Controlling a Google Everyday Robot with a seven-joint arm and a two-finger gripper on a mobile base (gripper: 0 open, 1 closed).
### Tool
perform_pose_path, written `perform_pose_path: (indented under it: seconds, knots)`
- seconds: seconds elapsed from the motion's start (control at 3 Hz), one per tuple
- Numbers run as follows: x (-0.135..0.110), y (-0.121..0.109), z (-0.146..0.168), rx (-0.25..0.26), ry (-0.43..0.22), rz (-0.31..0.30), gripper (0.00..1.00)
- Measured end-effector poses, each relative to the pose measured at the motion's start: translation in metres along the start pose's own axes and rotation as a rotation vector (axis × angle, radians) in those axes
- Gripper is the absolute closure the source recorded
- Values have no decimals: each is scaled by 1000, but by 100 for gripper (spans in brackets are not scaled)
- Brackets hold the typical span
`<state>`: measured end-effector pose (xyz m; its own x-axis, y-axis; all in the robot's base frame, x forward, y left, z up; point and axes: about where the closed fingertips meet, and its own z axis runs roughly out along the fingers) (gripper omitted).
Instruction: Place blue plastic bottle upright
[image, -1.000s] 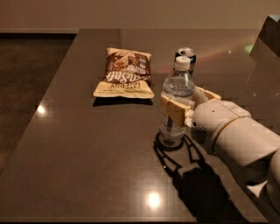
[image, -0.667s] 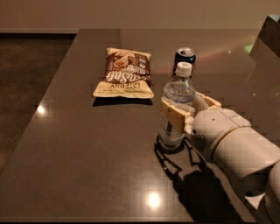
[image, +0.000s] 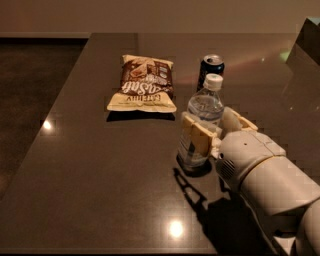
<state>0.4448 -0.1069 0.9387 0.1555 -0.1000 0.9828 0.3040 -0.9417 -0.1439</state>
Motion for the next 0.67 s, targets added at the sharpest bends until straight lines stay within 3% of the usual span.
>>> perform_pose_path:
  seconds: [0.67]
  knots:
    - [0, -2, 1, 2, -2, 34, 0]
